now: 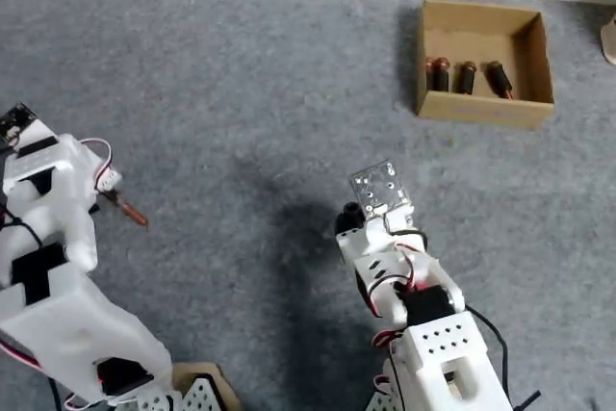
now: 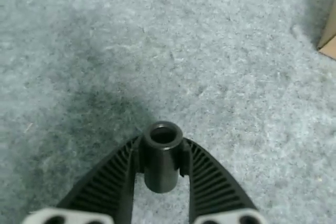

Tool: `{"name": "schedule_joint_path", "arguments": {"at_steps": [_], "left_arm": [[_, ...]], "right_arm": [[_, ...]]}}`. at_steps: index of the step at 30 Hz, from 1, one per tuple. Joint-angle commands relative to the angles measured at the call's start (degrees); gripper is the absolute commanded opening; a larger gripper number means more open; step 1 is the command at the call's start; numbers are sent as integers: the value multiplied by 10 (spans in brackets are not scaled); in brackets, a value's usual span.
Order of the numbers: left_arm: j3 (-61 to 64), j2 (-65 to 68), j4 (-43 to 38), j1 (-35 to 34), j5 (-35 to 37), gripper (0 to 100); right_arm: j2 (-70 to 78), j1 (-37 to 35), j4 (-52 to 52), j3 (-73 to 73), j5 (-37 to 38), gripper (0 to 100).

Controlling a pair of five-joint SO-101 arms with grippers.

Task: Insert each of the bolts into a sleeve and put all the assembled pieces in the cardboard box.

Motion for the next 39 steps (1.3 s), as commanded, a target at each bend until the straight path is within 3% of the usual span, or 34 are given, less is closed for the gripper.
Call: {"name": "schedule_joint_path", "arguments": {"at_steps": [1, 5, 7, 14, 19, 27, 35, 39], "left_arm": [[-39, 8, -11, 22, 0, 158], [-65, 0, -12, 38, 0, 0], [-82, 0, -12, 47, 1, 31], [-115, -9, -8, 67, -1, 5], [-104, -96, 21, 95, -20, 5], [43, -361, 35, 166, -24, 5], [199, -571, -58, 235, -22, 5], [241, -630, -106, 265, -19, 5]], "right_arm": [[-13, -6, -15, -7, 8, 5], [-15, -6, -14, -7, 8, 5], [-15, -6, -14, -7, 8, 5], [-15, -6, -14, -7, 8, 5], [-15, -6, -14, -8, 7, 5], [-15, -7, -15, -11, 3, 5], [-16, -8, -17, -12, -1, 5], [-16, -46, -66, -8, -37, 5]]}}
